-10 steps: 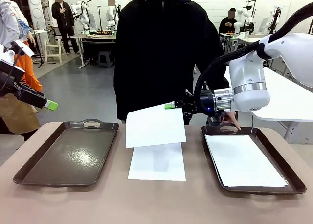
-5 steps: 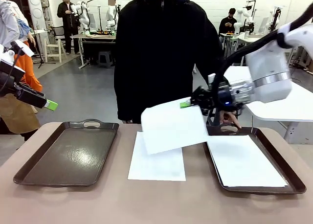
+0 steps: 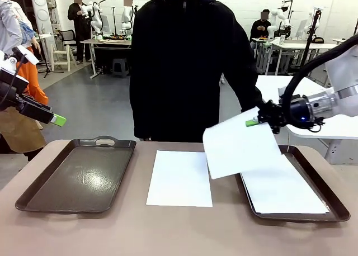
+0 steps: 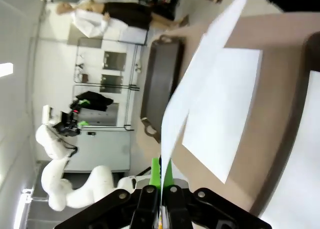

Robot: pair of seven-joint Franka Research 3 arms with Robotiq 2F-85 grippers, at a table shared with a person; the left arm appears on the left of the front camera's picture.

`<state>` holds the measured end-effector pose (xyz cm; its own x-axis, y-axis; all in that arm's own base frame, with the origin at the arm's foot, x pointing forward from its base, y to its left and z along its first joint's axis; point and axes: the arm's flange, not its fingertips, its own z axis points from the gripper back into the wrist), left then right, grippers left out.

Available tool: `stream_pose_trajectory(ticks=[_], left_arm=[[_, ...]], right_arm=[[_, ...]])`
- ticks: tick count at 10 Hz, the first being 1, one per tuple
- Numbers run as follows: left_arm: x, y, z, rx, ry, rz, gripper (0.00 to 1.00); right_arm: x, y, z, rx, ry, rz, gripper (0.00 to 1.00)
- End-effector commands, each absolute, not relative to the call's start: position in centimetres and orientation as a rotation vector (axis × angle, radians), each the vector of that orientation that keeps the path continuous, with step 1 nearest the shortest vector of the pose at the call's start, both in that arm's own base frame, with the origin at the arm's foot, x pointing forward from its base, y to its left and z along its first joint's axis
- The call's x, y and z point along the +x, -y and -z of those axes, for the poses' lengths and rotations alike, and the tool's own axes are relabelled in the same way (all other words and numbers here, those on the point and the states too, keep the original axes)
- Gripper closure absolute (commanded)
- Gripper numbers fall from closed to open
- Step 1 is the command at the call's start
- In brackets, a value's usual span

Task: Sort the A4 documents.
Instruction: Place the A4 Paper in the designated Handle tray.

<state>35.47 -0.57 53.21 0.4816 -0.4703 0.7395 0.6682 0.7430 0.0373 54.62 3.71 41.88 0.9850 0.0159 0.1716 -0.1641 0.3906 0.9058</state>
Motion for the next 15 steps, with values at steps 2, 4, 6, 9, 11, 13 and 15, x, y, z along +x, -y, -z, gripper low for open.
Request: stream_pose_trajectory(ticks=[2, 4, 6, 9, 11, 13, 15], left_arm=[[35.5, 0.5, -53.1, -0.277, 0.810, 0.704, 0.00], [35.5, 0.5, -53.1, -0.277, 0.810, 0.704, 0.00], [35.5, 0.5, -53.1, -0.277, 0.810, 0.704, 0.00], [35.5, 0.5, -53.1, -0.277, 0.810, 0.704, 0.00], [35.5, 0.5, -53.1, -0.277, 0.810, 0.704, 0.00], [35.5, 0.5, -53.1, -0.277, 0.810, 0.704, 0.00], [35.5, 0.5, -53.1, -0.277, 0.810, 0.704, 0.00]], right_arm=[[53.2, 0.4, -40.7, 1.088, 0.111, -0.149, 0.99], [52.1, 2.6, -39.8, 1.053, 0.093, -0.138, 0.99], [51.4, 4.6, -38.6, 1.014, 0.086, -0.125, 0.99], [51.3, 6.3, -36.7, 0.918, 0.097, -0.118, 0.99], [51.4, 6.7, -35.4, 0.812, 0.103, -0.094, 0.99], [51.5, 7.3, -34.2, 0.782, 0.085, -0.082, 0.99], [51.5, 7.6, -33.4, 0.774, 0.070, -0.077, 0.99]])
